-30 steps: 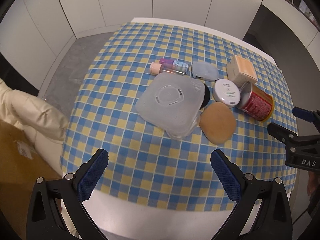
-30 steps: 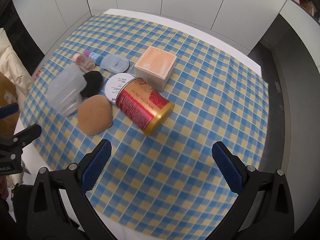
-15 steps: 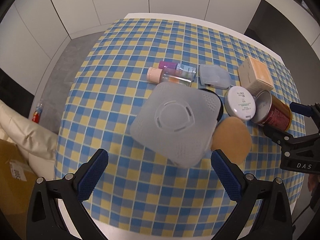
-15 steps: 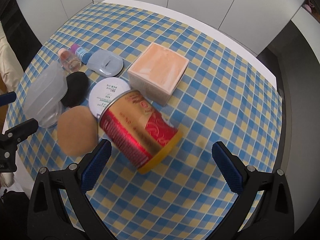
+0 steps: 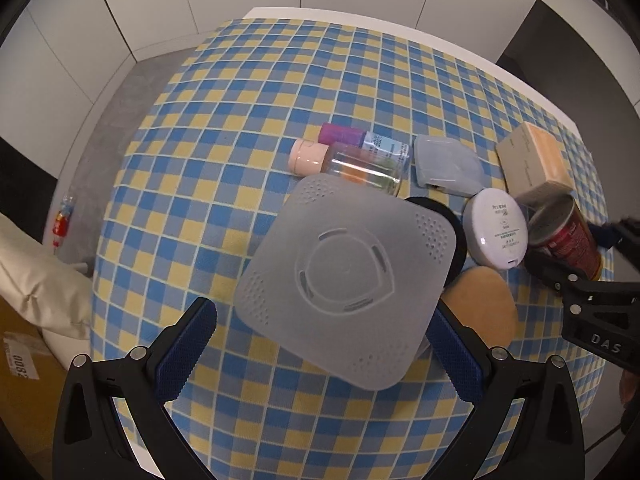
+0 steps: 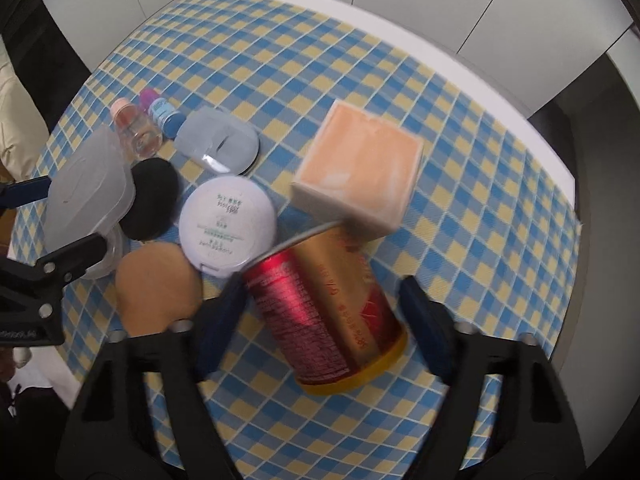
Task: Organize objects
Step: 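Grasp the clear plastic container with left tool while right tool grasps the red can, then lift the clear container with left tool while right tool lifts the red can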
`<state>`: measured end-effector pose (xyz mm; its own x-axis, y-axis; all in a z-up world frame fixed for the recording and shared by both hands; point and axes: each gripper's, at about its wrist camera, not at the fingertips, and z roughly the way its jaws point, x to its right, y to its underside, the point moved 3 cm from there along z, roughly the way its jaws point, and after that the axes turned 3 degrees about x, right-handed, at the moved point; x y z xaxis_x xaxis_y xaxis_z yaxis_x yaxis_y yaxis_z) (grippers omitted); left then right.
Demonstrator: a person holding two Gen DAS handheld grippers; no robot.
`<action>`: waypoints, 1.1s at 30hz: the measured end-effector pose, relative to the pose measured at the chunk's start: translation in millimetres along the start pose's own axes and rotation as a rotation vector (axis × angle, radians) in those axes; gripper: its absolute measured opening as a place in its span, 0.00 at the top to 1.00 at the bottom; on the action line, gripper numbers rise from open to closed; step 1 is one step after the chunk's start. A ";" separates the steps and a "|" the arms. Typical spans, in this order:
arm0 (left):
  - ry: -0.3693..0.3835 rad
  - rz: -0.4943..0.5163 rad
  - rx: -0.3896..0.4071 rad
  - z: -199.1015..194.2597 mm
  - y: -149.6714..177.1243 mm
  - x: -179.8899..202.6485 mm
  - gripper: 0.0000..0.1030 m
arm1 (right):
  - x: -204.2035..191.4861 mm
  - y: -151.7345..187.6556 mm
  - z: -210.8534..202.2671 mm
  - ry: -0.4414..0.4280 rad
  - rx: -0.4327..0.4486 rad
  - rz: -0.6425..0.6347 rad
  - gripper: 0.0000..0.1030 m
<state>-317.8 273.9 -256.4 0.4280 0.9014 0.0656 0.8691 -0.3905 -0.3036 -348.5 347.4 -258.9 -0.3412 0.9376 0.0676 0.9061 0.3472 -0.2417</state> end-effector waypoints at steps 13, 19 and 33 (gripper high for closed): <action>0.050 -0.045 0.011 -20.2 5.7 2.9 0.17 | 4.1 18.6 21.2 -0.083 -0.037 0.122 0.42; 0.040 -0.051 0.030 -50.6 10.8 3.9 0.18 | -4.3 32.6 2.2 -0.092 0.024 0.146 0.42; 0.035 0.003 0.100 -125.0 35.3 24.4 0.18 | 9.8 50.2 -92.3 -0.103 0.077 0.192 0.42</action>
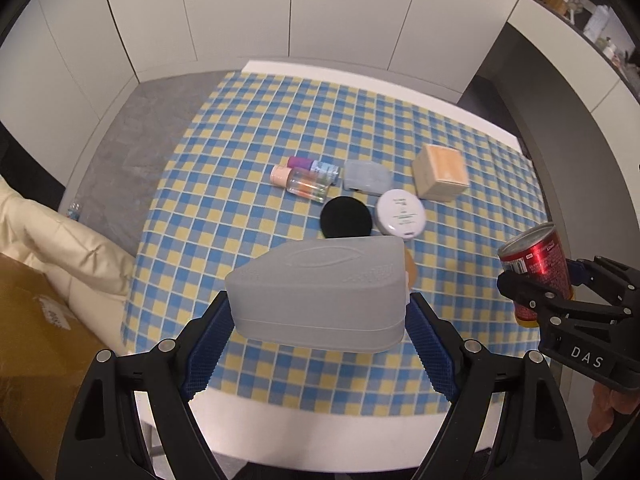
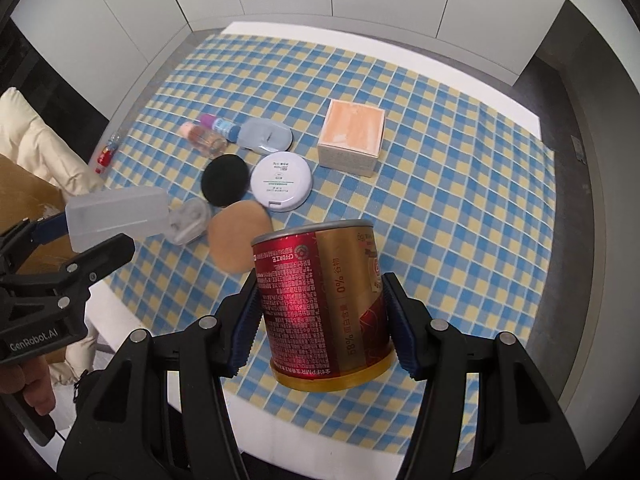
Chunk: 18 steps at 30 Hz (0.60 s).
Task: Organize objects
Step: 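Lift the clear container with left tool while right tool lifts the red can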
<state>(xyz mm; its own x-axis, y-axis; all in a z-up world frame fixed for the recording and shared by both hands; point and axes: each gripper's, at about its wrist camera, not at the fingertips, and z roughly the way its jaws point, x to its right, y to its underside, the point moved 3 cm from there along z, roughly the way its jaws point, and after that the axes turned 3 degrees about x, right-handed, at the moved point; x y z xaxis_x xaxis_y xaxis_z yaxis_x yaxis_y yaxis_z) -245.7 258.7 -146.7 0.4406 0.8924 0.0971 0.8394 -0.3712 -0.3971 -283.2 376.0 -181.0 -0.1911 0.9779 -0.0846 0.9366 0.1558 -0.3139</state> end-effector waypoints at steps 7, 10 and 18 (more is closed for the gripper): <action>0.008 0.010 0.042 -40.0 8.5 15.5 0.18 | -2.0 16.1 -41.3 0.014 0.047 0.005 0.42; 0.006 0.010 0.061 -55.7 11.9 20.2 0.18 | -1.5 24.6 -56.4 0.017 0.061 0.013 0.42; -0.005 0.001 0.104 -89.2 27.8 25.7 0.18 | -1.9 45.1 -89.3 0.022 0.105 0.032 0.42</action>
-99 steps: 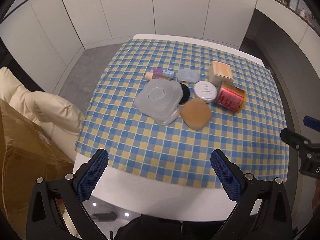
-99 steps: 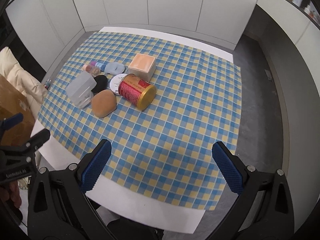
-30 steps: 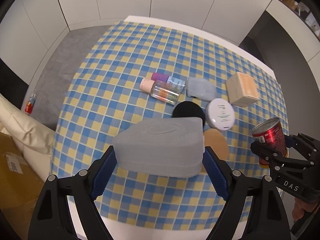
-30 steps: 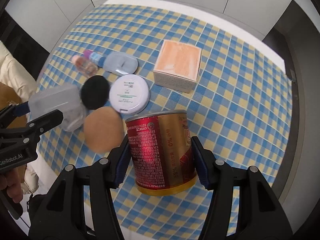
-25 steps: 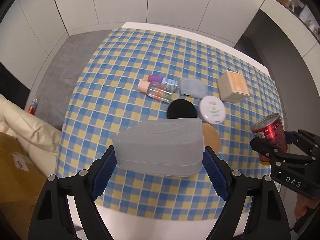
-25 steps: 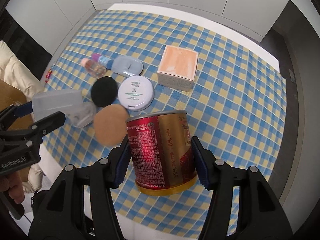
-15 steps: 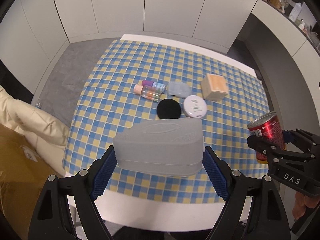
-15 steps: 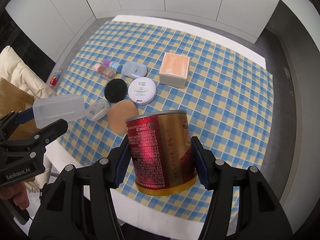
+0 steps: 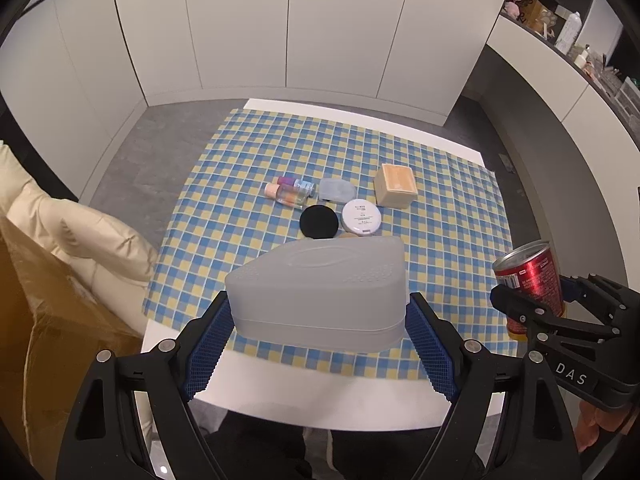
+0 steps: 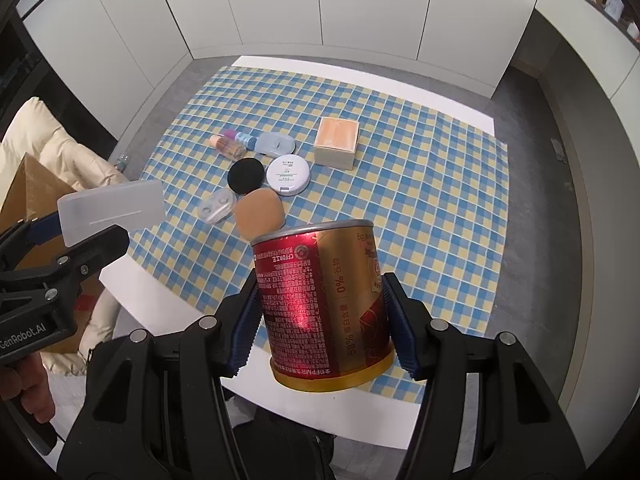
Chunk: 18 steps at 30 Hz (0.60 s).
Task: Organize objects
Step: 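Lift the clear container with left tool while right tool lifts the red can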
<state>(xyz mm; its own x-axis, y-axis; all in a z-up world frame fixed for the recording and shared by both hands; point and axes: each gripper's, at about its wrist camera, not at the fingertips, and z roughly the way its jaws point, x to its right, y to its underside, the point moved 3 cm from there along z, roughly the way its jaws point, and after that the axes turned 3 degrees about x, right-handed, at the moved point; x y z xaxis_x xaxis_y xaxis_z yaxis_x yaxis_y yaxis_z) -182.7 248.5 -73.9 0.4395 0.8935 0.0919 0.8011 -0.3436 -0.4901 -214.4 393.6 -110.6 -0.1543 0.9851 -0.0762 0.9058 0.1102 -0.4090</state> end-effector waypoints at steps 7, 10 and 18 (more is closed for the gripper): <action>0.009 -0.023 0.040 -31.8 18.4 -0.8 0.18 | -6.7 16.0 -27.4 -0.001 0.041 0.001 0.42; 0.009 -0.017 0.078 -46.7 24.8 1.5 0.18 | -12.7 21.9 -40.2 0.010 0.067 -0.027 0.42; -0.006 -0.002 0.172 -70.9 33.3 3.5 0.18 | -19.0 27.7 -61.4 0.015 0.138 -0.059 0.42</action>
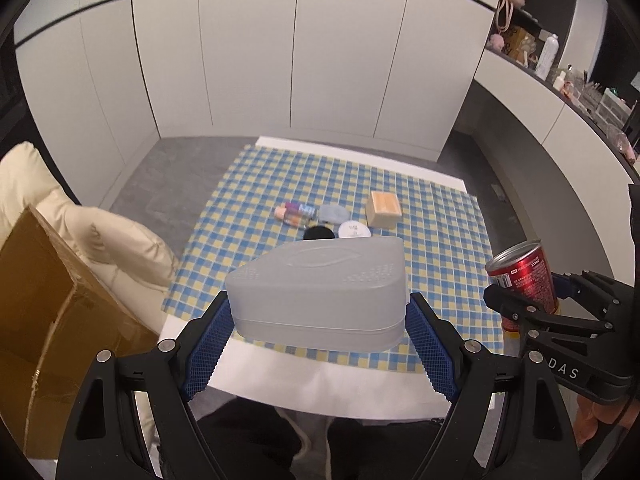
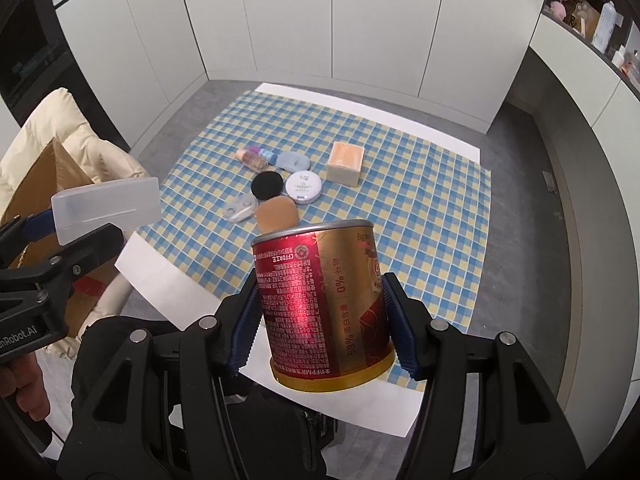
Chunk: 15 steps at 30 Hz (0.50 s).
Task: Organize objects
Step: 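Lift the clear container with left tool while right tool lifts the red can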
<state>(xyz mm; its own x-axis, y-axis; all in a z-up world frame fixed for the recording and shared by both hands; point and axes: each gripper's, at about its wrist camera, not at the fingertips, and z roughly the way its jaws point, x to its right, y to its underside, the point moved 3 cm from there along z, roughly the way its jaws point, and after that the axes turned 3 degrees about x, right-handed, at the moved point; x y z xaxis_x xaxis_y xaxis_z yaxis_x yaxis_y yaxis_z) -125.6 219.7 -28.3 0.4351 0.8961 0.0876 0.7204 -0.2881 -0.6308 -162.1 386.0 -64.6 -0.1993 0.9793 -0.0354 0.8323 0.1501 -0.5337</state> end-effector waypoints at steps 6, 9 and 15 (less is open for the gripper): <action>0.001 -0.005 0.019 1.4 3.9 -6.6 0.18 | 5.9 -5.2 4.2 -0.021 0.019 0.015 0.42; -0.001 0.005 0.018 7.8 5.8 -6.9 0.18 | 8.0 -10.4 2.4 -0.005 0.043 0.001 0.42; -0.001 -0.004 0.020 15.4 7.0 -10.3 0.18 | 8.4 -13.8 7.1 -0.027 0.047 0.030 0.42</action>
<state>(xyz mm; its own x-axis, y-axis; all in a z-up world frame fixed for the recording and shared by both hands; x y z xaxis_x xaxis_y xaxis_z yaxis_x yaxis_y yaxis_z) -133.4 213.7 -45.5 0.4319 0.8975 0.0890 0.7109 -0.2780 -0.6460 -178.9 391.2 -63.5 -0.1892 0.9791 -0.0740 0.8127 0.1138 -0.5714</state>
